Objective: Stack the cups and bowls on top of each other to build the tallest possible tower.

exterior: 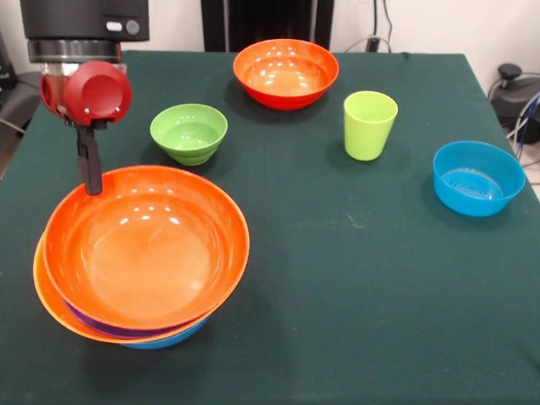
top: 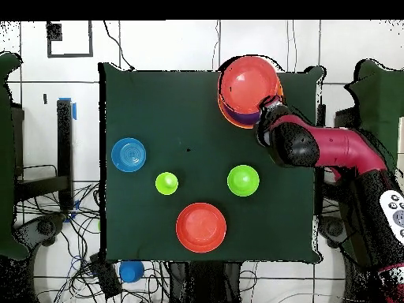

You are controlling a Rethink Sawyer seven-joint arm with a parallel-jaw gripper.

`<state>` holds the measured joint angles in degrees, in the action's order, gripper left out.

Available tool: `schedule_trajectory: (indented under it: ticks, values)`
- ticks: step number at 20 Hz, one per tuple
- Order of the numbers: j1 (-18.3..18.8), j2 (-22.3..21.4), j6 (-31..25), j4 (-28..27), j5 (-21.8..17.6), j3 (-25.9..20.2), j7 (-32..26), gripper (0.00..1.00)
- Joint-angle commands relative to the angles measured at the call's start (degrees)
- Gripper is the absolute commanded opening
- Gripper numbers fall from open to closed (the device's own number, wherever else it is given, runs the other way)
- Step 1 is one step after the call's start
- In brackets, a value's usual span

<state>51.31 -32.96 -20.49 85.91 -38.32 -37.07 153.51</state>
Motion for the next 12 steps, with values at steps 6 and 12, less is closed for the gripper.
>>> schedule_trajectory:
  ticks: [6,12]
  values:
    - [-2.9,-0.8,-8.7,2.0,-1.8,-0.1,-12.5,0.00]
    - [-1.5,0.8,-7.6,2.9,-0.7,-2.2,-12.9,0.00]
